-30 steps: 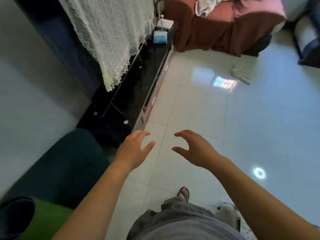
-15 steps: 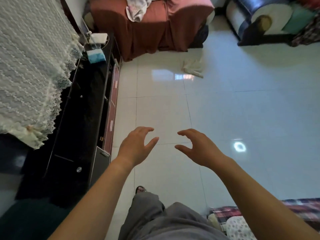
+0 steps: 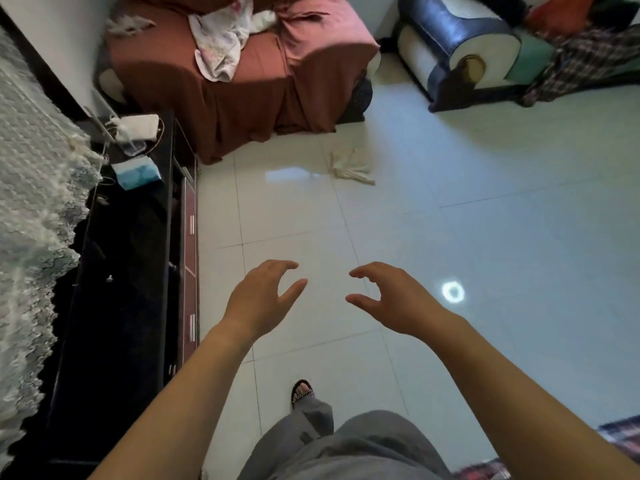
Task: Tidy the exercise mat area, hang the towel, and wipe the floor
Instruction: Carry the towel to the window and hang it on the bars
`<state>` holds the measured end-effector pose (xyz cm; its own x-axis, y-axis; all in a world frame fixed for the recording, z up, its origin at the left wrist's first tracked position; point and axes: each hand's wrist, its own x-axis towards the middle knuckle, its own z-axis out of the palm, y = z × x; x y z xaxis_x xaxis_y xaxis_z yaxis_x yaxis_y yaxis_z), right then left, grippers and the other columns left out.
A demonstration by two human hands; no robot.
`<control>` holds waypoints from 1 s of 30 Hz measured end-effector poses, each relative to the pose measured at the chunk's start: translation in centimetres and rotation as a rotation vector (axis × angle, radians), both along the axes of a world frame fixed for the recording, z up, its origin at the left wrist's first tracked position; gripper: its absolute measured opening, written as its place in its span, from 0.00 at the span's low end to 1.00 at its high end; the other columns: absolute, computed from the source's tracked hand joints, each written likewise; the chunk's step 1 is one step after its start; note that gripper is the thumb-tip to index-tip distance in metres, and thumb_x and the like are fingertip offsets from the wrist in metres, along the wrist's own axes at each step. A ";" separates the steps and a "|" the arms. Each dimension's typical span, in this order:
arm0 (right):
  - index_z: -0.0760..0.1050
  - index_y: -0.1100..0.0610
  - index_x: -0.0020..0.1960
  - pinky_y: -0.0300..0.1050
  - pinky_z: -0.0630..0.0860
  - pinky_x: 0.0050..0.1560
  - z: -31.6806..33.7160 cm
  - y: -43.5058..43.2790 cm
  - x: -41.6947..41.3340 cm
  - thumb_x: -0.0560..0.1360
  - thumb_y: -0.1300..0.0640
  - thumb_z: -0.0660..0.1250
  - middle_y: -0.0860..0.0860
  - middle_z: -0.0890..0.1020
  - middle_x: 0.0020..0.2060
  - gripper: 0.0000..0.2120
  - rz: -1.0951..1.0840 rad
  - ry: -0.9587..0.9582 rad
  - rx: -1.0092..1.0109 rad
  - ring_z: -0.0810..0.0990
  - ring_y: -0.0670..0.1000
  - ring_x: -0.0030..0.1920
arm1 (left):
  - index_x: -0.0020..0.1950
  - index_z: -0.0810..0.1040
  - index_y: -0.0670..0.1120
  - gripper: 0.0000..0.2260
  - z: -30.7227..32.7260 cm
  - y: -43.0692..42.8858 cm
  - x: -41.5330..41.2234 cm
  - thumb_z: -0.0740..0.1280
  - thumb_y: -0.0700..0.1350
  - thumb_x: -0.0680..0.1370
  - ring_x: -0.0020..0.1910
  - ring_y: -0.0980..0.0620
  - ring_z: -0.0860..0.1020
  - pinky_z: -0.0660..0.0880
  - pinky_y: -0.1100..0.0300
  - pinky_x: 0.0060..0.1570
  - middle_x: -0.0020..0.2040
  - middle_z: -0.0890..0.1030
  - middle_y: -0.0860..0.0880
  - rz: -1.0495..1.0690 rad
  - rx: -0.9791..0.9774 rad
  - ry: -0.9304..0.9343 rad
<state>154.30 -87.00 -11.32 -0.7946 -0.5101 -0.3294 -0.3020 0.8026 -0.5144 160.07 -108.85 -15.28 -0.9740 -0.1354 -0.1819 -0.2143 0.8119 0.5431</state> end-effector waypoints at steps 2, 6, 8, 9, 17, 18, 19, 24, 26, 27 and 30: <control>0.69 0.48 0.66 0.40 0.69 0.61 0.1 -0.5 -1.9 0.74 0.43 0.65 0.43 0.73 0.64 0.22 -0.036 -0.002 -0.013 0.72 0.44 0.62 | 0.67 0.70 0.53 0.20 0.2 -0.3 -2.7 0.59 0.59 0.77 0.65 0.54 0.70 0.69 0.55 0.63 0.67 0.72 0.54 -0.025 -0.001 0.006; 0.68 0.48 0.67 0.38 0.68 0.61 -0.3 -0.5 -5.2 0.74 0.43 0.65 0.43 0.73 0.64 0.22 -0.077 -0.038 -0.018 0.72 0.44 0.62 | 0.66 0.70 0.53 0.20 0.0 -0.6 -7.3 0.59 0.59 0.77 0.64 0.54 0.70 0.71 0.55 0.61 0.67 0.72 0.54 -0.080 0.000 -0.002; 0.68 0.48 0.67 0.38 0.67 0.62 -0.7 -0.2 -7.3 0.75 0.43 0.65 0.44 0.72 0.65 0.22 -0.104 -0.055 -0.017 0.71 0.44 0.63 | 0.66 0.70 0.53 0.20 -0.5 -0.7 -9.7 0.59 0.59 0.77 0.64 0.54 0.71 0.71 0.56 0.61 0.67 0.71 0.54 -0.099 -0.003 -0.031; 0.68 0.48 0.67 0.38 0.66 0.62 -1.0 0.1 -8.5 0.75 0.43 0.65 0.44 0.72 0.65 0.22 -0.118 -0.061 -0.019 0.71 0.44 0.63 | 0.66 0.70 0.53 0.20 -0.8 -0.7 -10.9 0.59 0.59 0.77 0.64 0.54 0.71 0.71 0.56 0.61 0.67 0.71 0.54 -0.107 -0.004 -0.047; 0.69 0.47 0.66 0.39 0.67 0.62 -2.9 3.4 -21.9 0.74 0.43 0.65 0.43 0.72 0.65 0.22 -0.217 -0.117 -0.049 0.71 0.44 0.63 | 0.66 0.71 0.53 0.19 -1.8 2.5 -26.7 0.59 0.58 0.77 0.64 0.54 0.71 0.70 0.56 0.61 0.66 0.72 0.54 -0.202 -0.015 -0.065; 0.69 0.48 0.66 0.39 0.67 0.62 -2.9 4.1 -24.2 0.74 0.44 0.65 0.43 0.72 0.65 0.22 -0.222 -0.113 -0.044 0.71 0.44 0.63 | 0.66 0.71 0.53 0.19 -1.7 3.4 -29.5 0.59 0.58 0.77 0.64 0.54 0.71 0.70 0.55 0.61 0.66 0.72 0.53 -0.218 -0.020 -0.060; 0.69 0.48 0.66 0.39 0.68 0.62 -2.8 4.8 -26.6 0.75 0.44 0.65 0.43 0.73 0.65 0.22 -0.223 -0.110 -0.036 0.71 0.44 0.62 | 0.66 0.71 0.53 0.19 -1.5 4.3 -32.3 0.59 0.58 0.77 0.64 0.54 0.71 0.71 0.55 0.61 0.66 0.72 0.53 -0.232 -0.026 -0.057; 0.68 0.48 0.66 0.42 0.70 0.62 -1.6 8.3 -38.2 0.75 0.43 0.64 0.44 0.73 0.64 0.22 -0.164 -0.108 0.030 0.72 0.45 0.62 | 0.65 0.71 0.54 0.19 -0.1 8.5 -44.5 0.59 0.59 0.78 0.59 0.54 0.74 0.73 0.57 0.56 0.63 0.75 0.53 -0.256 -0.034 -0.061; 0.68 0.48 0.67 0.43 0.70 0.63 -1.3 9.4 -42.6 0.75 0.43 0.64 0.45 0.73 0.64 0.22 -0.150 -0.090 0.055 0.72 0.46 0.62 | 0.65 0.71 0.54 0.18 0.1 9.3 -48.5 0.59 0.59 0.78 0.58 0.54 0.74 0.73 0.57 0.55 0.62 0.75 0.53 -0.240 -0.024 -0.066; 0.68 0.48 0.67 0.43 0.70 0.63 -1.3 9.8 -44.6 0.75 0.43 0.64 0.45 0.73 0.64 0.22 -0.151 -0.081 0.062 0.72 0.46 0.62 | 0.66 0.71 0.54 0.19 0.1 9.6 -50.2 0.59 0.58 0.78 0.58 0.54 0.74 0.73 0.58 0.55 0.62 0.75 0.53 -0.234 -0.017 -0.072; 0.68 0.49 0.67 0.42 0.69 0.63 -1.4 10.1 -49.7 0.75 0.44 0.64 0.46 0.73 0.65 0.22 -0.141 -0.089 0.053 0.72 0.47 0.62 | 0.66 0.70 0.54 0.19 -0.4 9.6 -54.2 0.59 0.58 0.78 0.58 0.53 0.74 0.73 0.58 0.56 0.63 0.74 0.53 -0.220 -0.011 -0.119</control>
